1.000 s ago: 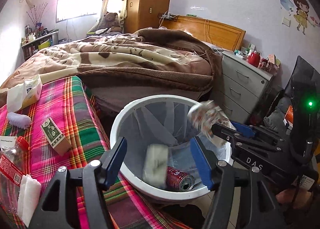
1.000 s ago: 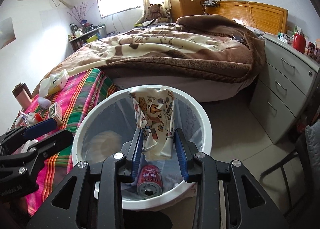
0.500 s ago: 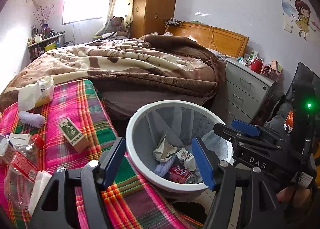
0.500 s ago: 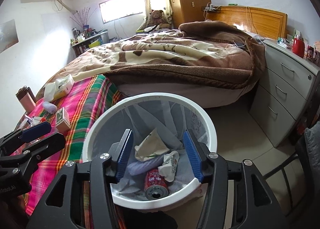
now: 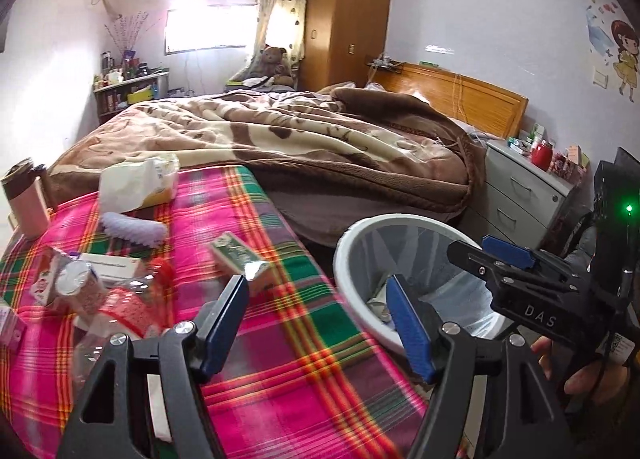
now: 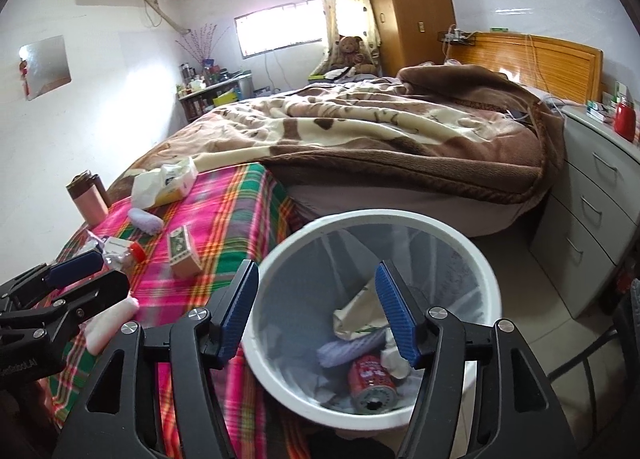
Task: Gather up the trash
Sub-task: 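Grasp the Coca-Cola bottle with the left tool while the right tool grasps the green box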
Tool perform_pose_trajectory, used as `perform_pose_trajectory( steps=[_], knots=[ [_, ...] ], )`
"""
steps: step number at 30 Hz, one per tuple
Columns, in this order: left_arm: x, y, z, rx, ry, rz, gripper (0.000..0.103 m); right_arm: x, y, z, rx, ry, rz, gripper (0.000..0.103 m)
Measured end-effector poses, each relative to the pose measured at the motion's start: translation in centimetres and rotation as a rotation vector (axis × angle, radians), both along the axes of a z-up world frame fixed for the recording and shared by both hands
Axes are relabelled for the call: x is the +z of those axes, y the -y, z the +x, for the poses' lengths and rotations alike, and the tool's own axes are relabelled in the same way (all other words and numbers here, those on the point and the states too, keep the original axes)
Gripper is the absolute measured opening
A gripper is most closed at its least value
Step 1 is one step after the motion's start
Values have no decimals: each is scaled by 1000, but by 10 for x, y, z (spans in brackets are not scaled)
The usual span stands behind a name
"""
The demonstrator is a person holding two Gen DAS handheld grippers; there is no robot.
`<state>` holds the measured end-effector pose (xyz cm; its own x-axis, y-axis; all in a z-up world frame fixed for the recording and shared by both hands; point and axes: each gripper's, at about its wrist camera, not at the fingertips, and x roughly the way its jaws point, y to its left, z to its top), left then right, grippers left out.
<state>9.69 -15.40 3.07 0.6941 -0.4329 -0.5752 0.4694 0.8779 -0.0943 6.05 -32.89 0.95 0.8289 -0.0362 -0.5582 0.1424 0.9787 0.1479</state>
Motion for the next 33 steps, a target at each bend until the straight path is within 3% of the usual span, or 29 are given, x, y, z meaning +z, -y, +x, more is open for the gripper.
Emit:
perform_pose_trajectory(
  steps=[10,16,33],
  knots=[
    [-6,-79,20,181,-14,5,74,-3,-40,29,111,-6,7,65],
    [-18,-109,32,235,-40,40,75,-7,-61,49,165,-32,-6,65],
    [-56,-119,80,166,-213,72,75,-34,-110,111,287,-167,-87,65]
  ],
)
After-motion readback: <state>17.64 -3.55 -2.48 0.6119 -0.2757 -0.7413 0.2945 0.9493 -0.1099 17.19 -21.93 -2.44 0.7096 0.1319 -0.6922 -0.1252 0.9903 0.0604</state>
